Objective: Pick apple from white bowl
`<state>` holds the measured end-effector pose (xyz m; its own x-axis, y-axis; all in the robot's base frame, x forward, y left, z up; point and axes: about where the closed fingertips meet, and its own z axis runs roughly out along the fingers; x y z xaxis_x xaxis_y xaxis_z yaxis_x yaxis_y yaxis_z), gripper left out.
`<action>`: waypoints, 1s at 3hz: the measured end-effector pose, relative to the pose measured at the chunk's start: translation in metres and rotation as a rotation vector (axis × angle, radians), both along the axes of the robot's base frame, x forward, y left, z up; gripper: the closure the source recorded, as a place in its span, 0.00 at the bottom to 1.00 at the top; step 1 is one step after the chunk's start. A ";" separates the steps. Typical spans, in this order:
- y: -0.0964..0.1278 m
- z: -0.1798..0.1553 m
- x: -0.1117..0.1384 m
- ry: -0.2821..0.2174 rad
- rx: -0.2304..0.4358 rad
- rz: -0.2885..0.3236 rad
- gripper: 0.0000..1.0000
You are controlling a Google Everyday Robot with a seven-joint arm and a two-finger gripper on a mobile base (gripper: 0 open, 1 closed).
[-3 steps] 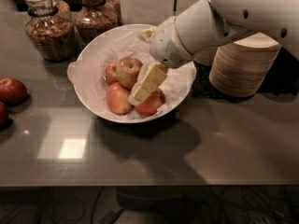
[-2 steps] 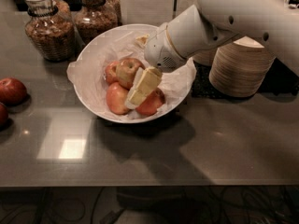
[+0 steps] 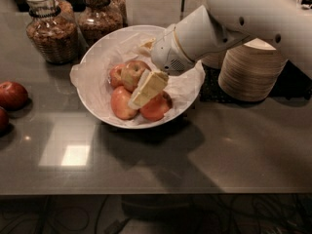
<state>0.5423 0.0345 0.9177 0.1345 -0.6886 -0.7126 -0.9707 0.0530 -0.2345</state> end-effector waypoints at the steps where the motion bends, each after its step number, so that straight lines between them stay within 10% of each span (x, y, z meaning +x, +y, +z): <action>1: 0.000 0.000 0.000 0.000 0.000 0.000 0.41; 3: 0.000 0.000 0.000 0.000 0.000 0.000 0.87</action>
Offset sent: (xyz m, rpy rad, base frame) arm 0.0000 0.0000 0.0000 0.0000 0.0000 0.0000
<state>0.5423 0.0346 0.9177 0.1346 -0.6886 -0.7125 -0.9707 0.0530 -0.2346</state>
